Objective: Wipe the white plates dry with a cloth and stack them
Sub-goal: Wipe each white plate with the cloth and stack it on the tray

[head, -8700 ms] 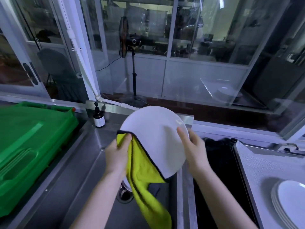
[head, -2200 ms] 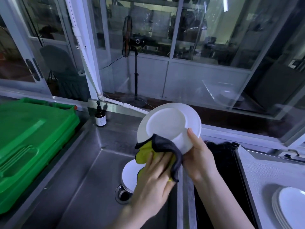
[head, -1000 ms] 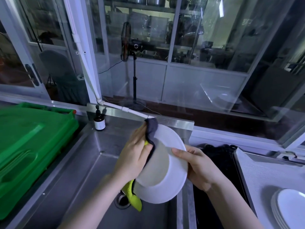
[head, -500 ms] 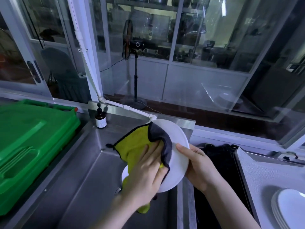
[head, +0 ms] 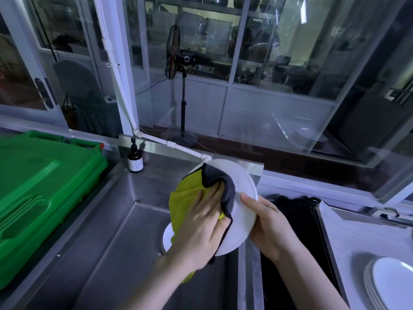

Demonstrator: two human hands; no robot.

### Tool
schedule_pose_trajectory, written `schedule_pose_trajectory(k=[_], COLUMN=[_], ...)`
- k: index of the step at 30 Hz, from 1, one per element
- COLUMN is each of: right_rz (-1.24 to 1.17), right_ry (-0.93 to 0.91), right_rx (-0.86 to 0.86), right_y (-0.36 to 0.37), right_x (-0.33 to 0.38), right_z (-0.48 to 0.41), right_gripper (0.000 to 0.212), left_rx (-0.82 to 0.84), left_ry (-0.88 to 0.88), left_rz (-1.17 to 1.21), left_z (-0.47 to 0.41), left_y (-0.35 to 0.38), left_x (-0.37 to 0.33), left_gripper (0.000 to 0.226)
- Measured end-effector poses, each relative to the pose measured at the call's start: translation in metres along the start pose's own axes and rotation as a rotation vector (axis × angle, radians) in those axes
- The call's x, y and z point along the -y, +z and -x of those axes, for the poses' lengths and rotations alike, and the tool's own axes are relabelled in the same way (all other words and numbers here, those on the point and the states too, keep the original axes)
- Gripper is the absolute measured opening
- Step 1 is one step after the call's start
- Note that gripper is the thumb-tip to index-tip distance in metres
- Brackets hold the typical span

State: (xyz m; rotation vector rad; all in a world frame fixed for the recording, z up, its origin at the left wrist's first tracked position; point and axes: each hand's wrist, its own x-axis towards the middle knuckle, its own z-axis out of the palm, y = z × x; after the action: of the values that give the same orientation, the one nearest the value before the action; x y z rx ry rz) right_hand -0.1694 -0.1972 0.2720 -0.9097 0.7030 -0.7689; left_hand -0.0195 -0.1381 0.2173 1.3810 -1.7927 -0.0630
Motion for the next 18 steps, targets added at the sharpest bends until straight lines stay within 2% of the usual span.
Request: schedule_pose_trajectory(k=[6,8,13,18], right_rz=[0.016,0.011,-0.02,-0.03], right_ry=[-0.05,-0.063,-0.027,0.015], right_rx=[-0.079,-0.105,-0.117,-0.072], right_y=[-0.009,-0.011,-0.003,-0.001], right_x=[0.014,0.018,0.0,-0.019], right_z=[-0.001,-0.003,-0.009,-0.008], right_gripper=[0.037,0.038,0.037,0.034], left_rx=[0.005,-0.003,0.048,0.094], left_ry=[-0.249,-0.232,0.028,-0.073], left_rz=[0.019,0.022,-0.003,-0.01], left_z=[-0.002,0.01,0.011,-0.01], left_y=[-0.009,-0.007,0.007,0.001], left_x=[0.032,0.029,0.008,0.023], left_gripper=[0.051,0.05,0.047,0.055])
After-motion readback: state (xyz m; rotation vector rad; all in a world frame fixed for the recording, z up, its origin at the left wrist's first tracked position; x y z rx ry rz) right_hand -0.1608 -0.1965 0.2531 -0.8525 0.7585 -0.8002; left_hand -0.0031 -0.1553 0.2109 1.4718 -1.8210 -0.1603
